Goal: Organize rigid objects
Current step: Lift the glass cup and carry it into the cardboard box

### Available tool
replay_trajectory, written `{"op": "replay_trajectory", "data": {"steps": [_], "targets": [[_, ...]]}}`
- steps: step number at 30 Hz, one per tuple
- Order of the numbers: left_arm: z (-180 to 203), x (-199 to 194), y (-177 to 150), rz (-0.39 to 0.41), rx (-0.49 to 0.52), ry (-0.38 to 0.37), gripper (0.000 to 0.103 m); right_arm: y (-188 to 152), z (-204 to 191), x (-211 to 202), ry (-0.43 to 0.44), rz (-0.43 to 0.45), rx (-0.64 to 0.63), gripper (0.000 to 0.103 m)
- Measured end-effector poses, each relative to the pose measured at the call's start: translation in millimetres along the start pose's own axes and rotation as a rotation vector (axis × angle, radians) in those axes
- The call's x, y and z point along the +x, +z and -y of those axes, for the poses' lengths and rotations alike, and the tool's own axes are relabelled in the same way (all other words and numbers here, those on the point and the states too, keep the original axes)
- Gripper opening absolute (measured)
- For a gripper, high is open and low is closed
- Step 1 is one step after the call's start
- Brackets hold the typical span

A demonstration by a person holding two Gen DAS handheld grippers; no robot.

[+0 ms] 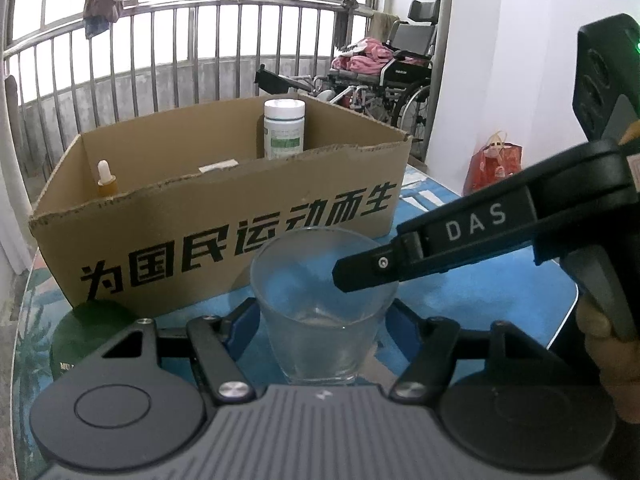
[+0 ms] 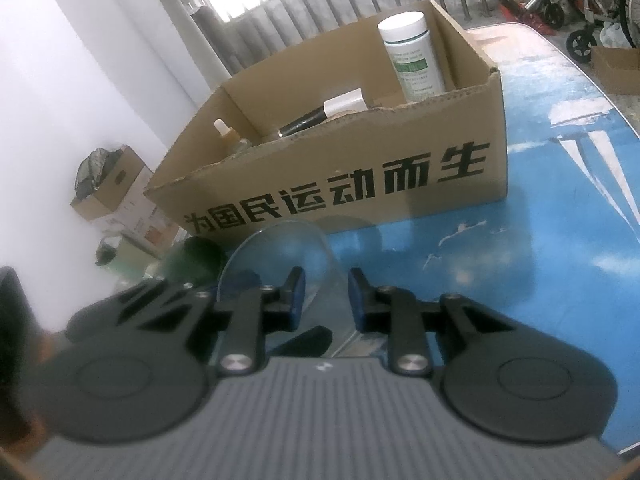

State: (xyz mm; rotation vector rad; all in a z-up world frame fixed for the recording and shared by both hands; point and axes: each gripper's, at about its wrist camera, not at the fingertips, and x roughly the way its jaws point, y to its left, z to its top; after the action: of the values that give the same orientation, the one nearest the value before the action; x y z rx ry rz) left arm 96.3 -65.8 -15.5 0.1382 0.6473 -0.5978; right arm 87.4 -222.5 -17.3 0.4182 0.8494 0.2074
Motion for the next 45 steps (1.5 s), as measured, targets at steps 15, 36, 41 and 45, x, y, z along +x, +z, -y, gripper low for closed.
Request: {"op": "replay_trajectory", "data": {"steps": [15, 36, 41, 45], "targets": [[23, -65, 64, 0.190, 0.087, 0.061, 0.070, 36, -34, -79, 0.049, 0.160, -0.155, 0.023], [-68, 117, 167, -0.147, -0.153, -0.092, 0.070, 208, 0, 43, -0.098, -0.125, -0.323, 0.024], [-71, 141, 162, -0.200, -0.159, -0.095, 0.070, 208, 8, 70, -0.122, -0.205, -0.369, 0.024], [-70, 156, 162, -0.236, -0.164, -0.102, 0.070, 210, 12, 84, -0.147, -0.242, -0.402, 0.023]]}}
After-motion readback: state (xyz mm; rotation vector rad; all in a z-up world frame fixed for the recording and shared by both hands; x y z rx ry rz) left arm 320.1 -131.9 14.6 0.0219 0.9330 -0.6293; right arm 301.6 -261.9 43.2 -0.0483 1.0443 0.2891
